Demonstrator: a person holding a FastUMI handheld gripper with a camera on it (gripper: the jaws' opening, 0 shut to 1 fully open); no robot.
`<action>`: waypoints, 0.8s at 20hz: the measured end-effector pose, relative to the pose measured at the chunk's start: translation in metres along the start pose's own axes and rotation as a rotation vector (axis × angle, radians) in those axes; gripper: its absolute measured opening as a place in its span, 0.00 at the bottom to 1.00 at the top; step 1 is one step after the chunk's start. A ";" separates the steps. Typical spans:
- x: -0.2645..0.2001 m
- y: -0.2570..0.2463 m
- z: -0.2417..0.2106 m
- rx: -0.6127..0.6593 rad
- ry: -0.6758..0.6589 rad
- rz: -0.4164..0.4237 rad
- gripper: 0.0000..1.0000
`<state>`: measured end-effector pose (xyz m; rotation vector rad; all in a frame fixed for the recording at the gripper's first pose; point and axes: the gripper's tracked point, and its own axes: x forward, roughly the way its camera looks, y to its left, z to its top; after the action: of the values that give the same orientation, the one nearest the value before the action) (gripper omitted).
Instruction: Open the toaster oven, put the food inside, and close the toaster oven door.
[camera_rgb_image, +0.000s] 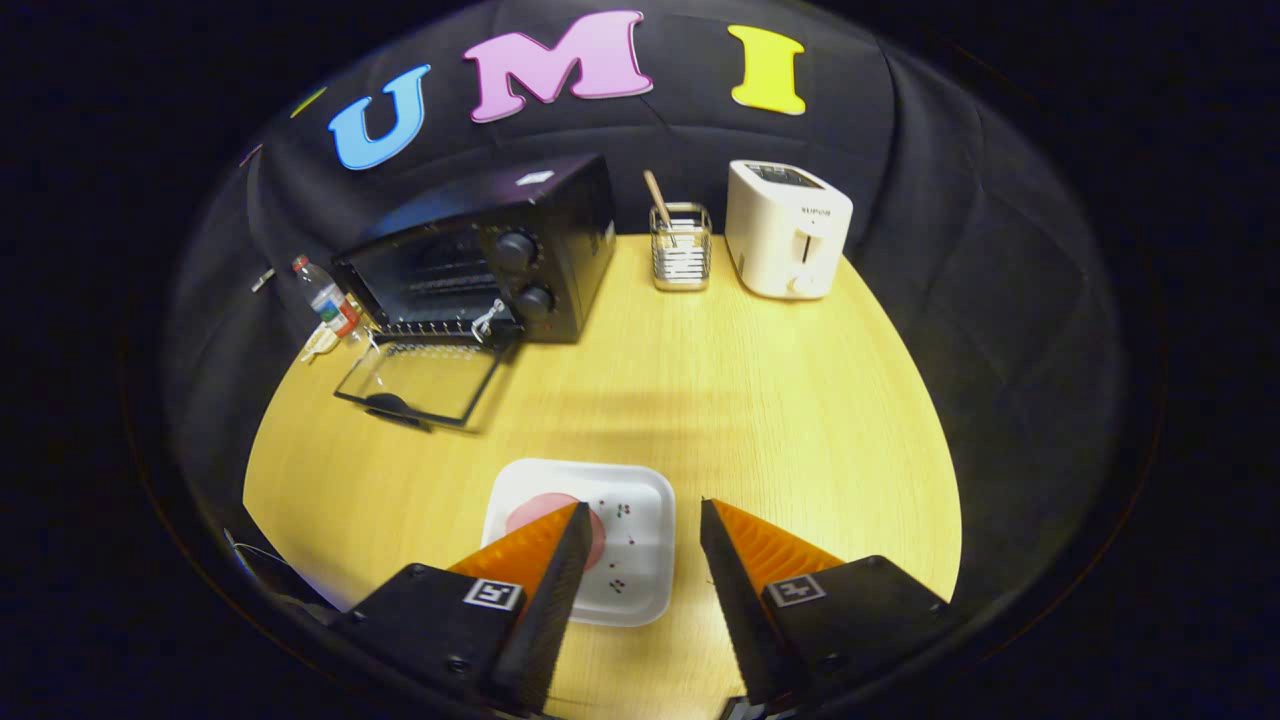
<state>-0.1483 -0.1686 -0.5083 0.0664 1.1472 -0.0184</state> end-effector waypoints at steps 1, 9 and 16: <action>0.009 -0.004 -0.009 0.011 0.036 0.001 0.69; 0.053 -0.008 -0.050 -0.001 0.246 0.007 0.48; 0.096 -0.031 -0.042 0.045 0.335 0.044 0.14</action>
<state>-0.1489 -0.1954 -0.6145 0.1387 1.4801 0.0062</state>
